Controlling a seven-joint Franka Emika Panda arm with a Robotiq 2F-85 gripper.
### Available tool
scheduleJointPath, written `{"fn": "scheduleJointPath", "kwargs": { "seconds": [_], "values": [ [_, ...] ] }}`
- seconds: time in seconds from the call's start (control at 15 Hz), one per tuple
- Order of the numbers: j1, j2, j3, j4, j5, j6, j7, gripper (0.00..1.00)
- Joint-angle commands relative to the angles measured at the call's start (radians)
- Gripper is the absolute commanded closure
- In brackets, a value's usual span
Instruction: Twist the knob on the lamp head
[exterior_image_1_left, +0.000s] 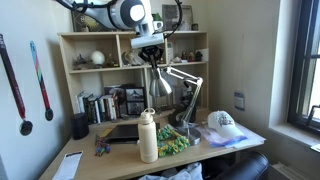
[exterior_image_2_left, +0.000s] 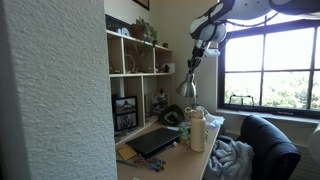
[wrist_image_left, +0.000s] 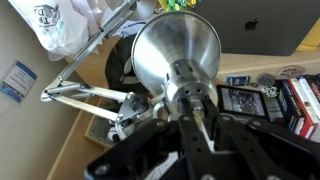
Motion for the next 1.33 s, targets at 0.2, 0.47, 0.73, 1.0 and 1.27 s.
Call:
{"fn": "scheduleJointPath", "kwargs": {
  "seconds": [0.2, 0.47, 0.73, 1.0, 1.27],
  "values": [
    [-0.028, 0.028, 0.017, 0.085, 0.033, -0.088, -0.173, 0.96],
    [-0.036, 0.044, 0.019, 0.121, 0.032, -0.137, -0.253, 0.96],
    [-0.041, 0.062, 0.022, 0.154, 0.022, -0.187, -0.322, 0.96],
    [-0.046, 0.083, 0.025, 0.191, 0.016, -0.221, -0.377, 0.96],
    [-0.051, 0.097, 0.031, 0.221, 0.009, -0.241, -0.441, 0.96]
  ]
}}
